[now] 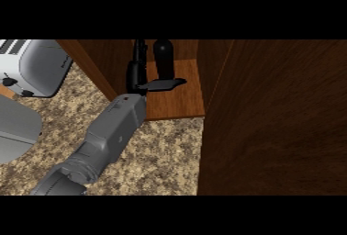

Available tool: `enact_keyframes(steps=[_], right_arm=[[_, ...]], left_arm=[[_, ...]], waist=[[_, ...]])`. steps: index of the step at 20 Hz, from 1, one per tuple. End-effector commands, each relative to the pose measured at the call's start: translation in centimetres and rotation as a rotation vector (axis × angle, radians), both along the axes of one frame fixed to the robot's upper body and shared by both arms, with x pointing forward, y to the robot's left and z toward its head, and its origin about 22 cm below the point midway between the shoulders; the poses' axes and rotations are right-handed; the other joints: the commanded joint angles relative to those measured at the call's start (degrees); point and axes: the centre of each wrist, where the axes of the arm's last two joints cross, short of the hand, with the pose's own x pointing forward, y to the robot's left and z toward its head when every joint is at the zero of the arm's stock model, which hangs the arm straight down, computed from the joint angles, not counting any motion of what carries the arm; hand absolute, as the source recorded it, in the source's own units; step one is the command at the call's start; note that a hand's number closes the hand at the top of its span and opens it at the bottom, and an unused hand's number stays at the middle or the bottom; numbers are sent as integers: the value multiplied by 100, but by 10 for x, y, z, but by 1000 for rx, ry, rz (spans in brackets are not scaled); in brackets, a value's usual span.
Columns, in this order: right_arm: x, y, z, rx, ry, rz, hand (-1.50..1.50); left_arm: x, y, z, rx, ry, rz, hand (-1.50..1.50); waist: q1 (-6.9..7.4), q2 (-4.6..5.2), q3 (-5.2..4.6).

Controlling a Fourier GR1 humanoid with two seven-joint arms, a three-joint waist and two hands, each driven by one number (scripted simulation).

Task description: Pick up the wine, place it into the cabinet and close the cabinet

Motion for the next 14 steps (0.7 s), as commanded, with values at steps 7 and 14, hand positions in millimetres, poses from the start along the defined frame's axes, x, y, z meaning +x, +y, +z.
enact_keyframes(steps=[7,14], right_arm=[[-1,8,1,24,-21,17,-150],[-16,-3,2,30,-8,-17,-150]], left_arm=[[-21,15,-35,-98,51,26,-150],[-39,-4,-35,-105,54,-30,-150]], waist=[[32,-40,-9],[184,-105,-3]])
